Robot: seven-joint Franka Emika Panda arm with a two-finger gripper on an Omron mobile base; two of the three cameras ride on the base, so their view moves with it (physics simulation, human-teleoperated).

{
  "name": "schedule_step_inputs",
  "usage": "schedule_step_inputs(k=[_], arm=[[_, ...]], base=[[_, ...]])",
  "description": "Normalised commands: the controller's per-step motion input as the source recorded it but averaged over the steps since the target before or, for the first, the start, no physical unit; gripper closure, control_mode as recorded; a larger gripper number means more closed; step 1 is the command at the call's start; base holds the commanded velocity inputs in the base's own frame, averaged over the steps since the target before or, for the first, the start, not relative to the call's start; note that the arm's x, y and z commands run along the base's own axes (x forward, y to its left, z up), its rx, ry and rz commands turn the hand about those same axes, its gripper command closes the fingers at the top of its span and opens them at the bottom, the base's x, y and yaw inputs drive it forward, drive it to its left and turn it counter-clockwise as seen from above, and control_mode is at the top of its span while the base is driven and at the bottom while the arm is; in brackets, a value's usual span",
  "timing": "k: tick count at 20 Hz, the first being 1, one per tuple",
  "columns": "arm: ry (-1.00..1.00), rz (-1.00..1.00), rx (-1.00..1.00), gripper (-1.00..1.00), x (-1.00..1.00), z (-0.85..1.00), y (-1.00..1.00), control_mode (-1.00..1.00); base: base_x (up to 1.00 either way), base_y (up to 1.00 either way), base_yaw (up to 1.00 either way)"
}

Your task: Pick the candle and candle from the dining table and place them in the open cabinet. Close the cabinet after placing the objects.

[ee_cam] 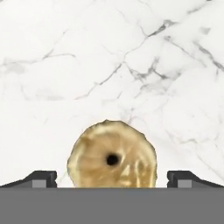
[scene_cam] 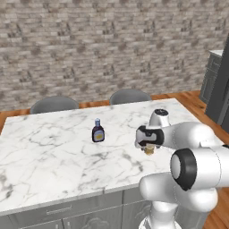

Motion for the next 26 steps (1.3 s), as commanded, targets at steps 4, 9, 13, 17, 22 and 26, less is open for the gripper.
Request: schedule_step_inputs(k=[4,9,13,17,22,26], arm=[[0.00,0.00,0.00,-1.00,0.06,-0.28,0.00,-1.00],[0.00,0.00,0.00,-1.00,0.03,-0.20,0.00,-1.00],[0.00,0.00,0.00,1.00,0.00,-0.09,0.00,-1.00],[-0.02,0.00,0.01,1.00,-0.08,0.01,0.00,-1.00],[-0.12,0.01,0.03,1.00,-0.27,0.41,0.00,-1.00],[-0.12,0.05,0.03,1.00,-0.20,0.82,0.00,-1.00]], base=[[0.00,0.00,0.00],[0.00,0.00,0.00],[0.00,0.00,0.00],[0.00,0.00,0.00],[0.00,0.00,0.00],[0.00,0.00,0.00]])
